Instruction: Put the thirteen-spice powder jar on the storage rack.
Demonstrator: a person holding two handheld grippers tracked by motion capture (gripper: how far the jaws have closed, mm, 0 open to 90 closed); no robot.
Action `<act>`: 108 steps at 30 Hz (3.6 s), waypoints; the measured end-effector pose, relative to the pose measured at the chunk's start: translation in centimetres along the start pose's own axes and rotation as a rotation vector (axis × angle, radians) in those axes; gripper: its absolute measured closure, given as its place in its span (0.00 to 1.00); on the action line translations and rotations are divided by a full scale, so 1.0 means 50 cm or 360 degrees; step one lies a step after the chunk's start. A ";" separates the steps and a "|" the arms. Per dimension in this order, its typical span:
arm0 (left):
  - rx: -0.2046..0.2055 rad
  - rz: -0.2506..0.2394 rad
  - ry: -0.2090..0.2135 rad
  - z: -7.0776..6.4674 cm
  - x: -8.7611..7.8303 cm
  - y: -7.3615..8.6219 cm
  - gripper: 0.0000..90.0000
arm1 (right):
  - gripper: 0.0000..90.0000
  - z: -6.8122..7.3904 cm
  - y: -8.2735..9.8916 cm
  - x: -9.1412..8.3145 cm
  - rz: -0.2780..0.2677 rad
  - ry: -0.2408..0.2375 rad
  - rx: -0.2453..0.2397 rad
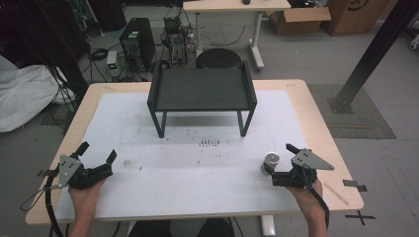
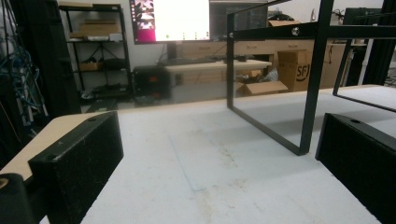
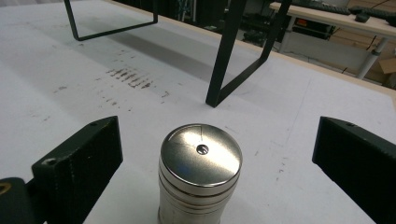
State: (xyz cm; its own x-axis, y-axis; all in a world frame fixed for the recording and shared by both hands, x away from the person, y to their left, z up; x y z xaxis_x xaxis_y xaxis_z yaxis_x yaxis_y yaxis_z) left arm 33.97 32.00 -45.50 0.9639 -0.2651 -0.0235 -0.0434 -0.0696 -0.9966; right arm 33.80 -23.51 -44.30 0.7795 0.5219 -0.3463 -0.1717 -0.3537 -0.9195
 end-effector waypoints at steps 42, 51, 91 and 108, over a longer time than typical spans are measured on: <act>0.0001 0.0005 0.0000 0.000 0.001 0.000 0.02 | 0.38 0.007 0.057 0.031 0.0117 -0.0167 0.0221; 0.0000 0.0006 0.0000 0.000 0.001 0.000 0.02 | 0.44 0.004 0.053 0.028 0.0057 -0.0179 0.0259; 0.0004 0.0006 0.0000 0.000 0.001 0.000 0.02 | 0.54 0.020 0.017 0.021 0.0006 -0.0195 0.0191; 0.0002 0.0004 -0.0001 0.000 0.000 0.000 0.02 | 0.54 0.037 -0.066 0.020 -0.0027 -0.0247 0.0146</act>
State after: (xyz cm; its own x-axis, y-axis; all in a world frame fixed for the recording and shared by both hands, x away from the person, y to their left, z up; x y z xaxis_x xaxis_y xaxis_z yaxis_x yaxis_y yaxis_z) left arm 33.98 31.97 -45.51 0.9640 -0.2647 -0.0258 -0.0452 -0.0675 -0.9967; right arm 34.04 -20.37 -41.95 0.6818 0.6431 -0.3486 -0.2189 -0.2754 -0.9361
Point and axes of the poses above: each handheld gripper's, and its own axes: x roughly forward along the jaws, y roughly out of its underside, z roughly to its left, the point moved 7 cm from there along x, roughly forward along the jaws, and after that the axes turned 5 degrees about -x, right-handed, at the moved point
